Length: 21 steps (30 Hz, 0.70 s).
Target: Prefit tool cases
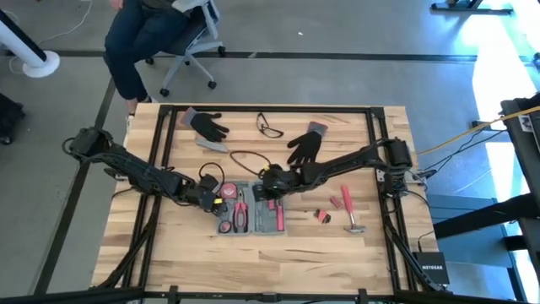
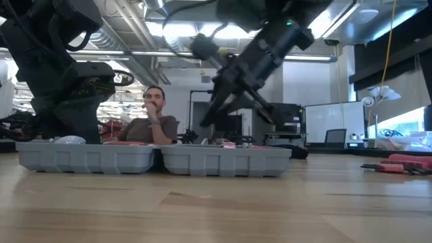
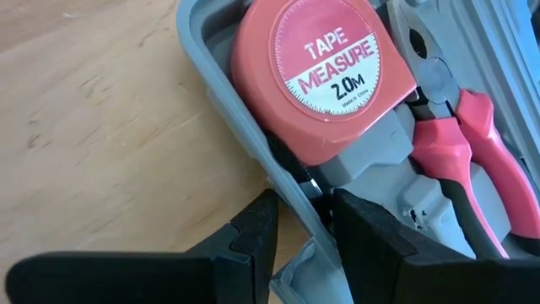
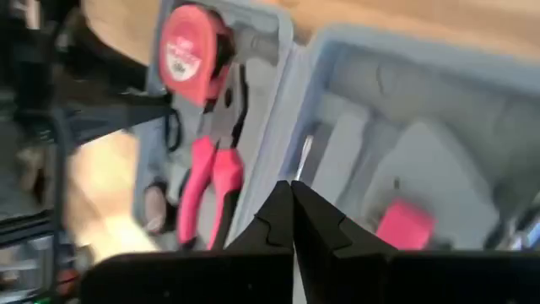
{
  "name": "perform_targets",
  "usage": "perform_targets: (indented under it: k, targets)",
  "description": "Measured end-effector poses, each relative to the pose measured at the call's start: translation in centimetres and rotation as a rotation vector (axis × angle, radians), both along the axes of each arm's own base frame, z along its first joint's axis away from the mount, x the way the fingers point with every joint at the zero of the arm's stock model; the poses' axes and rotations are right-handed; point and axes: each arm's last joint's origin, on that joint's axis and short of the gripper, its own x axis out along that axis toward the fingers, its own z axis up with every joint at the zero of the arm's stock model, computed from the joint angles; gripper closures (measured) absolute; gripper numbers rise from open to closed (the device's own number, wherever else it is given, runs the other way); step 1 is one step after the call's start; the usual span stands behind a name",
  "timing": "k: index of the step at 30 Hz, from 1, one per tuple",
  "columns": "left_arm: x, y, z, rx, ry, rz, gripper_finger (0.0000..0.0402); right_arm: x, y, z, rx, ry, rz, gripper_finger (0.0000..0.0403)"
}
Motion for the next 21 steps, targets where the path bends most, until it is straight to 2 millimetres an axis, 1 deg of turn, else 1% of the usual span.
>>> perform_targets:
  k: [2,3,7,9,12,14,21]
  targets:
    - [0.0,-0.01,0.0,-0.001,0.0,0.001,0.0295,0.09,-0.21,-0.58,-0.023,0.081,0.024,0.0403]
    - [0.0,-0.01,0.0,-0.004,-0.001,0.005,0.0295,0.23,-0.19,-0.44,-0.03,0.091,0.038,0.0403]
    - [0.0,0.0,0.0,-0.009,-0.002,0.015,0.0295,0.25,-0.5,0.12,-0.048,0.094,0.028,0.0403]
    - [0.0,-0.01,0.0,-0.01,-0.003,0.016,0.0295,0.01,-0.65,-0.18,-0.039,0.122,0.046,0.0403]
    - [0.0,-0.01,0.0,-0.007,-0.002,0.011,0.0295,0.06,-0.41,-0.11,-0.019,0.116,0.07,0.0403]
    - [0.0,-0.01,0.0,-0.006,-0.002,0.01,0.0295,-0.08,-0.06,-0.16,-0.031,0.13,0.073,0.0403]
    - [0.0,-0.01,0.0,-0.007,-0.002,0.011,0.0295,-0.37,-0.18,-0.37,-0.051,0.165,0.07,0.0403]
